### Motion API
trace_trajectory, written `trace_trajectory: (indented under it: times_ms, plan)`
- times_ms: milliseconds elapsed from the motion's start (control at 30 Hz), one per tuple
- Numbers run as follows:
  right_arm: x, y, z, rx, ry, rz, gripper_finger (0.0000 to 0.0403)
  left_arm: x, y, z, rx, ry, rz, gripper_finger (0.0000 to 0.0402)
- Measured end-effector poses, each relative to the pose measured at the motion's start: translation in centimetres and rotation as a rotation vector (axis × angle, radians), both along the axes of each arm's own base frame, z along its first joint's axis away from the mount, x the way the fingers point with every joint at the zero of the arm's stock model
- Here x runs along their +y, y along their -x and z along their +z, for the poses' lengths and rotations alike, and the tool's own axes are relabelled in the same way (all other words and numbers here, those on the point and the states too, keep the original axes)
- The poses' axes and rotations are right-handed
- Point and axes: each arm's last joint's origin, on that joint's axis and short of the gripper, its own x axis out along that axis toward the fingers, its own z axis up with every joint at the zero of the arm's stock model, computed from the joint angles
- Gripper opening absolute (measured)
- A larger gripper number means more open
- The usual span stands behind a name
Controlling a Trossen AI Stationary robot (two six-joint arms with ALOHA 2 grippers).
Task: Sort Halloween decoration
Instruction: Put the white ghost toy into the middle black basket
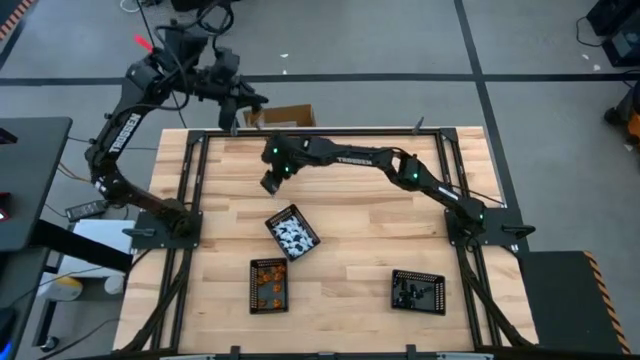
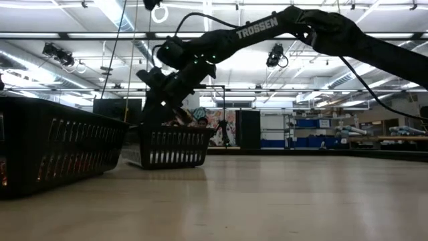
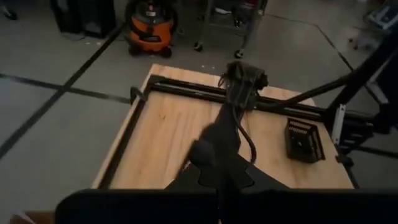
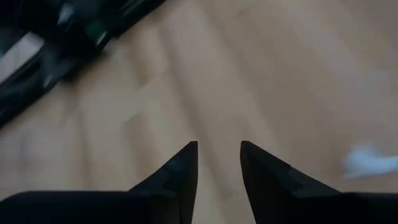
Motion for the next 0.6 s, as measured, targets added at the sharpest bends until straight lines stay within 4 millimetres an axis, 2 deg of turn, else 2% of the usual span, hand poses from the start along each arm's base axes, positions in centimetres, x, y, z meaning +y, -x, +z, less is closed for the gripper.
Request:
trace_trajectory:
  times_ms: [100,233,433,600]
  plan:
    - [-2.3,0.5,0.2,-0.007,0.051,-0.110,0.0126,-0.1,-0.1,-2.4,-0.012,0.075,0.027,0.0000]
    - [-4.9,1.2,0.3,-0.006,0.142,-0.242,0.0128,-0.9,0.1,-4.4,-0.096,0.134,0.053,0.0000]
    - [-7.2,1.6,-1.7,-0.022,0.008,-0.308,0.0122,-1.4,0.6,-5.0,-0.198,0.164,0.079,0.0000]
    - [-7.3,1.7,-1.3,-0.036,-0.103,-0.316,0.0108,-1.3,0.5,-4.8,-0.218,0.158,0.079,0.0000]
